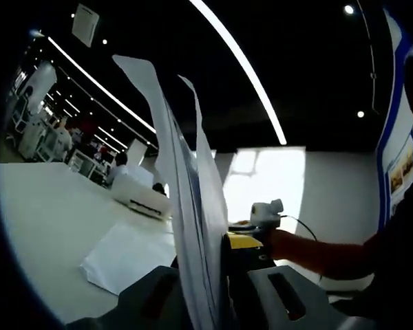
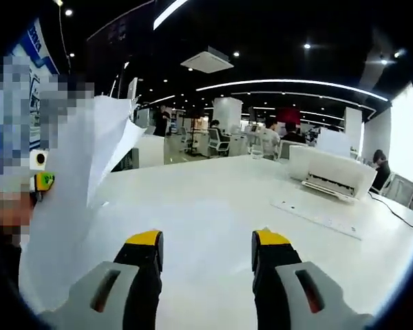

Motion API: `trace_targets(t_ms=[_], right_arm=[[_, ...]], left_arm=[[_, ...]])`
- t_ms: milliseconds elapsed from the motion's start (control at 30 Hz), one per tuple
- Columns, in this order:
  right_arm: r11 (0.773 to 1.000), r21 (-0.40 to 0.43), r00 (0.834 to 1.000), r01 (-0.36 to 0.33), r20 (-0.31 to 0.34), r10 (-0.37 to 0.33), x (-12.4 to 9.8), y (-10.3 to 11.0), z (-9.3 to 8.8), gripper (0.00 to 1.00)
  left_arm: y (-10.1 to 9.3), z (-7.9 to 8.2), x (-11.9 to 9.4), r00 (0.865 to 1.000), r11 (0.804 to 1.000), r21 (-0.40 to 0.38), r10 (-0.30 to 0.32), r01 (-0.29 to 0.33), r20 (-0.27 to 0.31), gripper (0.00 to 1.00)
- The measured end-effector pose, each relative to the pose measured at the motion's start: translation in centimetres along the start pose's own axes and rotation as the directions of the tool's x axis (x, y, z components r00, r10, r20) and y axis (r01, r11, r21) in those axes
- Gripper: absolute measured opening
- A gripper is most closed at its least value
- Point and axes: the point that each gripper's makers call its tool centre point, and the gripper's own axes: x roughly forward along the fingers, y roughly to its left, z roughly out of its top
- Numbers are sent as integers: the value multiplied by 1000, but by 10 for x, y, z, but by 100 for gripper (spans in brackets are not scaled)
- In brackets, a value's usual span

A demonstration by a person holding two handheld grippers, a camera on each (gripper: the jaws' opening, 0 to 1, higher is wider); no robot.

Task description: Organize the stack of printing papers by aligning and flattening the scattered papers on the table

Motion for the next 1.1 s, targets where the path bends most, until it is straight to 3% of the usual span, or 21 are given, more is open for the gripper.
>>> trace_targets(t_ms=[400, 867, 1100], right_arm=[[999, 24, 997, 40, 61, -42, 11, -22, 6, 52], [999, 12, 999, 35, 37, -35, 23, -17, -2, 54], [999, 20, 999, 33, 38, -34, 24, -15, 0, 57]], left_arm=[[2, -1, 0, 1000, 1000, 15, 14, -14, -11, 7], [11, 8, -8, 1000, 1000, 6, 19, -19, 6, 7], [11, 7, -8, 1000, 1000, 9, 15, -15, -13, 7]])
